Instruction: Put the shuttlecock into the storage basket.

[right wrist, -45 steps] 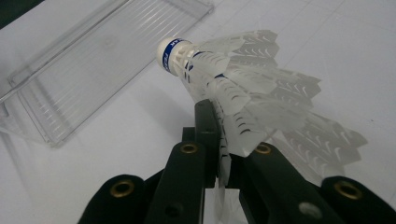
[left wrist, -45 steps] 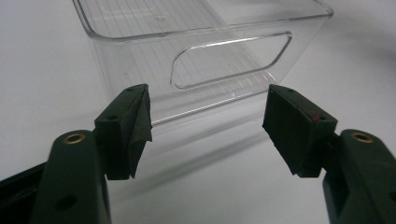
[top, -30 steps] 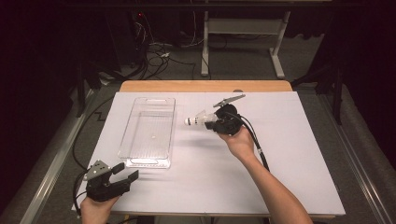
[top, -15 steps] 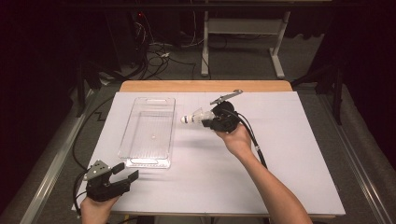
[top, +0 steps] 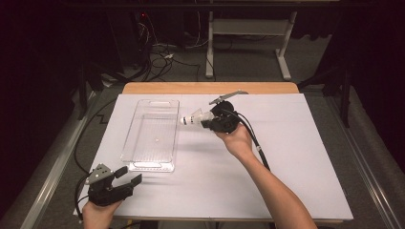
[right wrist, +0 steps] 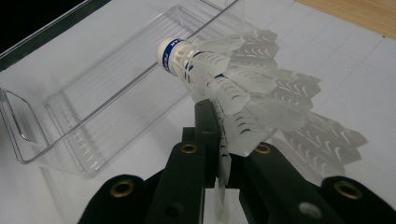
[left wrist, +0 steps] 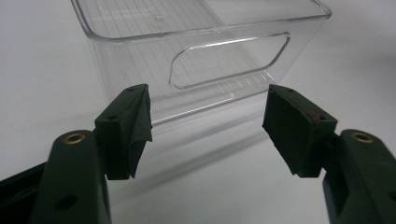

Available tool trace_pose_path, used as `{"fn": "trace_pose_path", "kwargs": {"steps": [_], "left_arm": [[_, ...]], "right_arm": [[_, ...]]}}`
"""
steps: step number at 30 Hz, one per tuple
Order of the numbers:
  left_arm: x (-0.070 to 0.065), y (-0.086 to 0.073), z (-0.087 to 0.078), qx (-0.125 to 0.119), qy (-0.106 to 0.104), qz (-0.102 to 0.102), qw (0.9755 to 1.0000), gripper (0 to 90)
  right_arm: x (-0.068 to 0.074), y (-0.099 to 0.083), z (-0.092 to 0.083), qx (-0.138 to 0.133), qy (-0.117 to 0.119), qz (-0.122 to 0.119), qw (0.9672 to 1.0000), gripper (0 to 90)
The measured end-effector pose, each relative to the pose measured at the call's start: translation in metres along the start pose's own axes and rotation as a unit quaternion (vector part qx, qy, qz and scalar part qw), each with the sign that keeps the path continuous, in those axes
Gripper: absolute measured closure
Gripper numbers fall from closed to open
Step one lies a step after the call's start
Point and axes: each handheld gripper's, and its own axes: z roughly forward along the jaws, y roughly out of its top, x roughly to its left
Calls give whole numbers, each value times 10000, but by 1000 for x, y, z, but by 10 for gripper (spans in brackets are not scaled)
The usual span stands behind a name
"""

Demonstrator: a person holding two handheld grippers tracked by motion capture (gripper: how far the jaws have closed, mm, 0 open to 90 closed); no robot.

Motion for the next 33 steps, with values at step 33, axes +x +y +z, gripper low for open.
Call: {"fn": "trace_pose_path", "kwargs": {"steps": [33], "left_arm": [[0, 0, -1, 10, -13, 19, 10000, 331]], "right_arm": [[21, 30, 38, 101, 197, -146, 9996, 894]]}}
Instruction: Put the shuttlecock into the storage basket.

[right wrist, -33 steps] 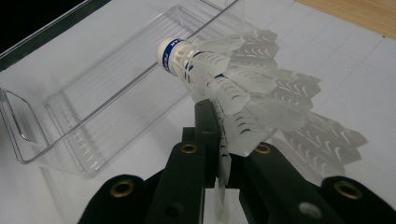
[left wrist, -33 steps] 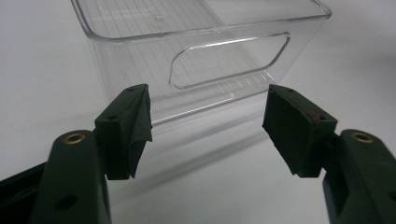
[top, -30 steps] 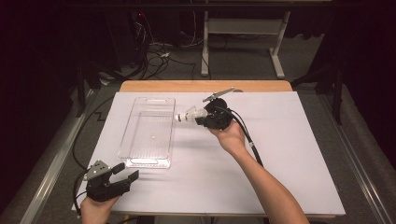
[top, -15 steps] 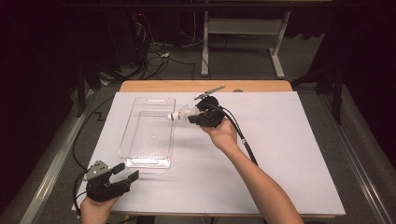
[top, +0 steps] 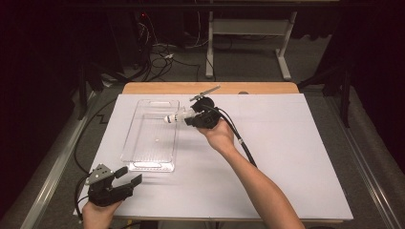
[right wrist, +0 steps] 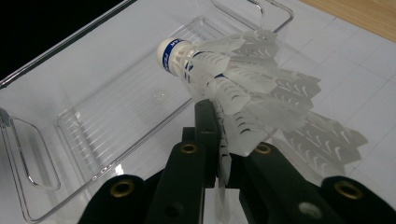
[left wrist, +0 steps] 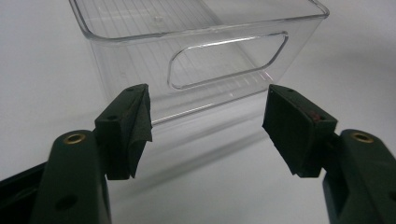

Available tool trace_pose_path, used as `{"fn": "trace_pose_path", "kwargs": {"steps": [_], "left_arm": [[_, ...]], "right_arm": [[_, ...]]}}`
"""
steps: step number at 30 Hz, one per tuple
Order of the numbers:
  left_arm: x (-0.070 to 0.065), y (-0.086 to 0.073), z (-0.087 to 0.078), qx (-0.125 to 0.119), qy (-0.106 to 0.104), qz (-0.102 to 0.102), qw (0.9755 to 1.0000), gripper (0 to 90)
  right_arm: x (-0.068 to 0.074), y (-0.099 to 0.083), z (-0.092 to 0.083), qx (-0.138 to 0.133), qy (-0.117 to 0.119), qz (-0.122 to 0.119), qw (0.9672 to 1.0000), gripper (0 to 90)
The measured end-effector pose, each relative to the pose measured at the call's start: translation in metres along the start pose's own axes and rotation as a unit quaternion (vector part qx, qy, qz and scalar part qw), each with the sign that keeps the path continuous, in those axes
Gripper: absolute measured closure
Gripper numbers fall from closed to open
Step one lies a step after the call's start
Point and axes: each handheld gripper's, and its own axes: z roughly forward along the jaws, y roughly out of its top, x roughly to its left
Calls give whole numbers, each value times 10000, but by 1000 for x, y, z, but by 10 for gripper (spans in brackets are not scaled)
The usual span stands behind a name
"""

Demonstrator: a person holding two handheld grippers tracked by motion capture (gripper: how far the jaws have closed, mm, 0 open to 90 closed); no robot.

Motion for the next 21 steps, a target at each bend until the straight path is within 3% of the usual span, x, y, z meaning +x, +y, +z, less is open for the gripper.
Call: {"fn": "trace_pose_path", "kwargs": {"steps": [21], "left_arm": [[0, 0, 0, -19, -13, -10, 10000, 331]], "right_arm": [[13, 19, 22, 86, 75, -79, 9999, 893]]}}
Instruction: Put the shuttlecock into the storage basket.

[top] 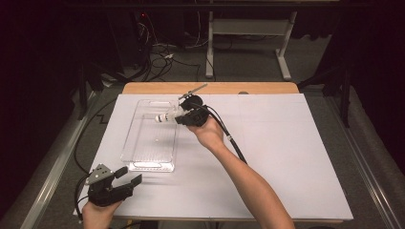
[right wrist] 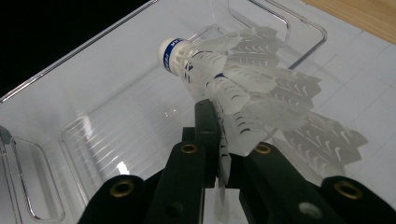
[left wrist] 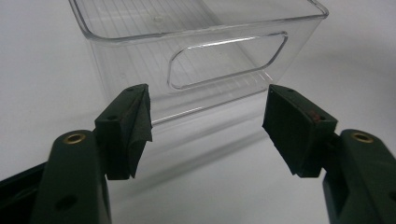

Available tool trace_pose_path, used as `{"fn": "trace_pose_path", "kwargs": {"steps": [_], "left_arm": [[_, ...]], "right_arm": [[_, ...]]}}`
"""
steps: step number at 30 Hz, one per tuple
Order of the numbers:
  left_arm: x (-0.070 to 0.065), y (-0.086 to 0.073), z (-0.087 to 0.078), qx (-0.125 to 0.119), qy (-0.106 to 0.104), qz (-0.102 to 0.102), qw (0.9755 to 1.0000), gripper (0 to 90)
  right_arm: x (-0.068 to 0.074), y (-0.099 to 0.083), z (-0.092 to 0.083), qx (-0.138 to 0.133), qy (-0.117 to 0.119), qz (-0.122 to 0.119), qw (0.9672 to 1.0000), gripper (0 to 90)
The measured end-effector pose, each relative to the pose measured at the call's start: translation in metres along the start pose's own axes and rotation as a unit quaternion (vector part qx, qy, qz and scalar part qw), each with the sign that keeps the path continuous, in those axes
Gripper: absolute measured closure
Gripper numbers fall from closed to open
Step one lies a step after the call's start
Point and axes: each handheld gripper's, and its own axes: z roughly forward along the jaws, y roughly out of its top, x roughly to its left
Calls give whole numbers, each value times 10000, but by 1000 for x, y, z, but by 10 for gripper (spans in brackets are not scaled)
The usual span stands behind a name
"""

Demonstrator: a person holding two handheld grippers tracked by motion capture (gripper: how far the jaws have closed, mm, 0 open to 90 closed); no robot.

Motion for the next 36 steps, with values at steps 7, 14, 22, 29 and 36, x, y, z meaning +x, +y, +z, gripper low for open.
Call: {"fn": "trace_pose_path", "kwargs": {"steps": [7, 14, 22, 29, 36], "left_arm": [[0, 0, 0, -5, -8, -4, 10000, 331], [0, 0, 0, -6, -13, -3, 10000, 331], [1, 0, 0, 9, -13, 8, 10000, 331], [1, 0, 0, -3, -16, 7, 10000, 331], [1, 0, 0, -4, -30, -4, 10000, 331]], "right_arm": [[6, 5, 9, 36, 45, -24, 10000, 893], [9, 11, 17, 47, 75, -21, 10000, 893], [10, 16, 25, 90, 81, 16, 9999, 892], [15, 21, 36, 180, 111, -59, 9998, 892], [20, 24, 46, 294, 116, -90, 9995, 891]]}}
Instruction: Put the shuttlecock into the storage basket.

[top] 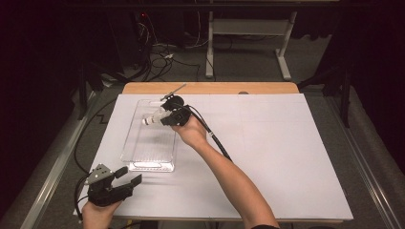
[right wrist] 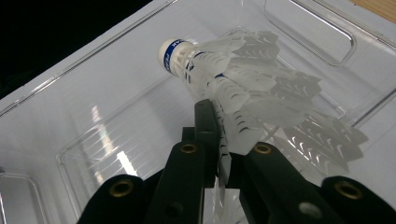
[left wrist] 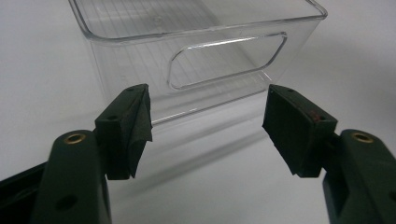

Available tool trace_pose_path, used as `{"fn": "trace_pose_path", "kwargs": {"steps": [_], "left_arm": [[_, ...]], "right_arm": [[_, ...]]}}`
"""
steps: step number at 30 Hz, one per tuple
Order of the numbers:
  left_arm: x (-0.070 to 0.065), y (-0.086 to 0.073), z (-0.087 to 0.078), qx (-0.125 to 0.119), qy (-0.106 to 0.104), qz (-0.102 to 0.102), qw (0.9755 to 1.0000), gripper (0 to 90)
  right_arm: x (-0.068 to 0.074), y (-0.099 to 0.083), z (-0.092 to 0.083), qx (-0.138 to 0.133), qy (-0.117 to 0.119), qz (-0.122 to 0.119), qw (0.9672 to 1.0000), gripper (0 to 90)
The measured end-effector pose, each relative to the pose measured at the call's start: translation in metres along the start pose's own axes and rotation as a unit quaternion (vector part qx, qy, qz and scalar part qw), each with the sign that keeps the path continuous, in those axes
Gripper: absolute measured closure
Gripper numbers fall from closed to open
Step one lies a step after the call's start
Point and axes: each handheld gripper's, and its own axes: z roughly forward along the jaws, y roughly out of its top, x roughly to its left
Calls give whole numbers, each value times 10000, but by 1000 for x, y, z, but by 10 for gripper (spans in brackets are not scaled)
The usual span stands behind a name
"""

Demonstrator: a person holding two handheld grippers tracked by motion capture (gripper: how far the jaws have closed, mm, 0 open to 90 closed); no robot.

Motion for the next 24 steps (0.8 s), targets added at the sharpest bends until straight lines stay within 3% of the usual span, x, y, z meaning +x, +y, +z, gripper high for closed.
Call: {"fn": "trace_pose_path", "kwargs": {"steps": [11, 14, 24], "left_arm": [[0, 0, 0, -4, -5, 12, 10000, 331], [-1, 0, 0, -15, -8, 7, 10000, 331], [-1, 0, 0, 0, -8, 15, 10000, 331]], "right_arm": [[4, 3, 14, 171, -43, -139, 9997, 885], [4, 2, 18, 222, -33, -81, 9997, 883], [3, 2, 24, 197, 7, -109, 9997, 877]]}}
